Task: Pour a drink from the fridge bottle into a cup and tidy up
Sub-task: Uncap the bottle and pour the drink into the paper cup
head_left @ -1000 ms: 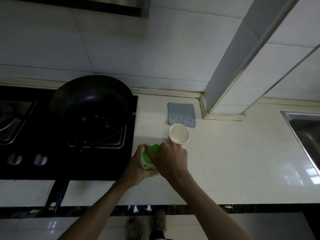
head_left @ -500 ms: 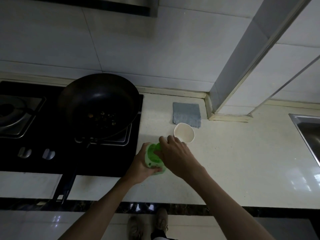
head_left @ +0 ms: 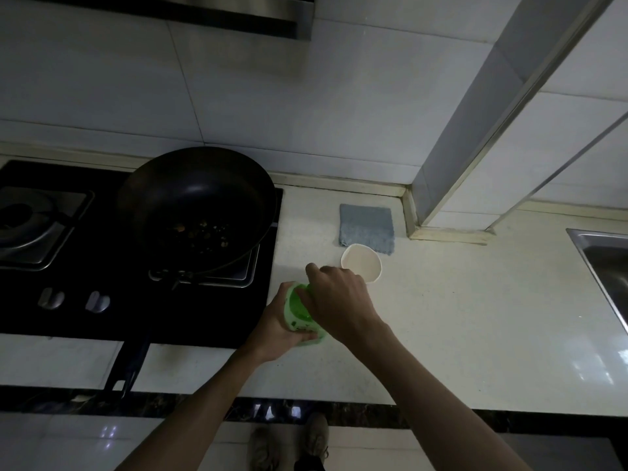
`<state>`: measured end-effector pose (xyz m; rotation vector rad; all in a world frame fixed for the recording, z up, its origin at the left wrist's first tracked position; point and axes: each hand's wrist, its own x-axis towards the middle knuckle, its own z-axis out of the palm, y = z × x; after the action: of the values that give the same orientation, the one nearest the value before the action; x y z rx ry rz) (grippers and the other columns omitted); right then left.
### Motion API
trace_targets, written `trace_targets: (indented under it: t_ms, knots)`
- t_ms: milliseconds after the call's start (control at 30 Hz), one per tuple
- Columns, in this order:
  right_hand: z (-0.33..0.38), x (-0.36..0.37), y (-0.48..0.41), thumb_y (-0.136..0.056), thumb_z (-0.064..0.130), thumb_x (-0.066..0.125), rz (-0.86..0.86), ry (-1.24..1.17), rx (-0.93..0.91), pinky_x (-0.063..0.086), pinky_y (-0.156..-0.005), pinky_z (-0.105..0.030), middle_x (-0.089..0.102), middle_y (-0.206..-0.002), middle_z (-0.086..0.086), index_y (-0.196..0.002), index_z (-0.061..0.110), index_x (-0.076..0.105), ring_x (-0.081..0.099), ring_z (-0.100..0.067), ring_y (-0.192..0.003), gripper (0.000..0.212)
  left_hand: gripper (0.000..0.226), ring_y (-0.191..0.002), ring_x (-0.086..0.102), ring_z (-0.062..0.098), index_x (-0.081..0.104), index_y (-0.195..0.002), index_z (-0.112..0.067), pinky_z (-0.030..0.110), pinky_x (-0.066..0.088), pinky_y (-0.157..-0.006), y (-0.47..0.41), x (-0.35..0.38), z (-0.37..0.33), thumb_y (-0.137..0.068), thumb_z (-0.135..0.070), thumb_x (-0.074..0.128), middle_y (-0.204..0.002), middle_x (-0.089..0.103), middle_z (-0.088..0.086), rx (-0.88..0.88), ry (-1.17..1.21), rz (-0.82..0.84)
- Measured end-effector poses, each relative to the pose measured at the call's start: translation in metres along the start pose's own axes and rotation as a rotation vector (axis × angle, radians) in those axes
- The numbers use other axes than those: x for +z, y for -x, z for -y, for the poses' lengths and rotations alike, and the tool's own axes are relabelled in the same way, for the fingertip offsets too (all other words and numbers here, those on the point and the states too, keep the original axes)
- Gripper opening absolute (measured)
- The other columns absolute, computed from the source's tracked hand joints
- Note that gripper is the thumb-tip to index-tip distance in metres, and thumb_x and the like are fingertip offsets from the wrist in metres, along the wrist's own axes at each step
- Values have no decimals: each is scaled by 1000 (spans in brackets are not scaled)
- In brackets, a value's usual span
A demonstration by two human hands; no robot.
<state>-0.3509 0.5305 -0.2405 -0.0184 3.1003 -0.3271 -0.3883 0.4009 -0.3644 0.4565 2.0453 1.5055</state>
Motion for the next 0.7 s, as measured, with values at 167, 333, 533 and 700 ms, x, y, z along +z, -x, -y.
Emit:
trace_targets:
  t_ms: [167,333,533,700]
  knots:
    - [-15,4,5,-85,13,73,19,11,-271,56,-64,-41,62,-102,-12,-121,10,59,61,-27,-89,39,91,-101,59,-8,34,-130,-35,10,52,-73,1,1,-2,-62,-12,90,-115,60,-7,1,1,-12]
    - [-23,-3,5,-73,1,77,38,-13,-356,48,-60,-36,58,-103,-9,-113,10,65,53,-23,-86,42,89,-102,62,-2,37,-130,-31,14,54,-75,1,1,0,-62,-9,90,-115,60,-6,17,15,-13]
    - [-13,-3,5,-91,43,62,-37,-54,-62,55,-74,-41,64,-103,-6,-110,10,62,62,-23,-91,38,88,-103,62,0,36,-127,-36,16,55,-74,2,1,-1,-62,-7,89,-115,60,-6,31,18,-10]
    - [-8,3,5,-96,33,58,-86,-82,-14,56,-69,-41,67,-88,-10,-96,3,65,66,-27,-78,31,89,-102,63,1,37,-129,-34,18,55,-72,1,1,2,-62,-8,90,-114,60,-5,17,22,-2]
